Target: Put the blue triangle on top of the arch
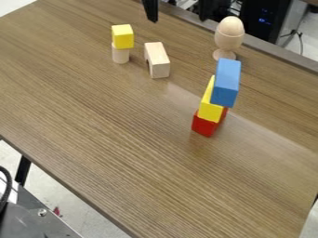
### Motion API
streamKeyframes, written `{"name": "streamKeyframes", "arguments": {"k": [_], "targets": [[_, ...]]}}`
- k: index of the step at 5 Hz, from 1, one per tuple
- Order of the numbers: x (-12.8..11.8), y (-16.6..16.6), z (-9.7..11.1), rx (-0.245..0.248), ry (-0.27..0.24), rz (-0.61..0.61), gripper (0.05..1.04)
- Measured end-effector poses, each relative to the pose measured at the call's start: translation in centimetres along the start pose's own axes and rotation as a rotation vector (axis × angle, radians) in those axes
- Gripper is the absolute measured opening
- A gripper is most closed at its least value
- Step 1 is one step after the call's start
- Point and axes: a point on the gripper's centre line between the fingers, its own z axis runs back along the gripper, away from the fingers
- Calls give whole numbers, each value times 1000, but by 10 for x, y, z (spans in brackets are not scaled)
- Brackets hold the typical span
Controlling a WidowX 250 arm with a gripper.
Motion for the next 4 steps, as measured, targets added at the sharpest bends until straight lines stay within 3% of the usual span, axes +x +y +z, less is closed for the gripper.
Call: {"name": "streamKeyframes", "arguments": {"k": [1, 2, 4], "targets": [[-13, -18, -1, -18, 20, -132, 999], [-31, -39, -12, -3, 54, -235, 999], [-39, -57, -29, 16, 96, -297, 999]]}}
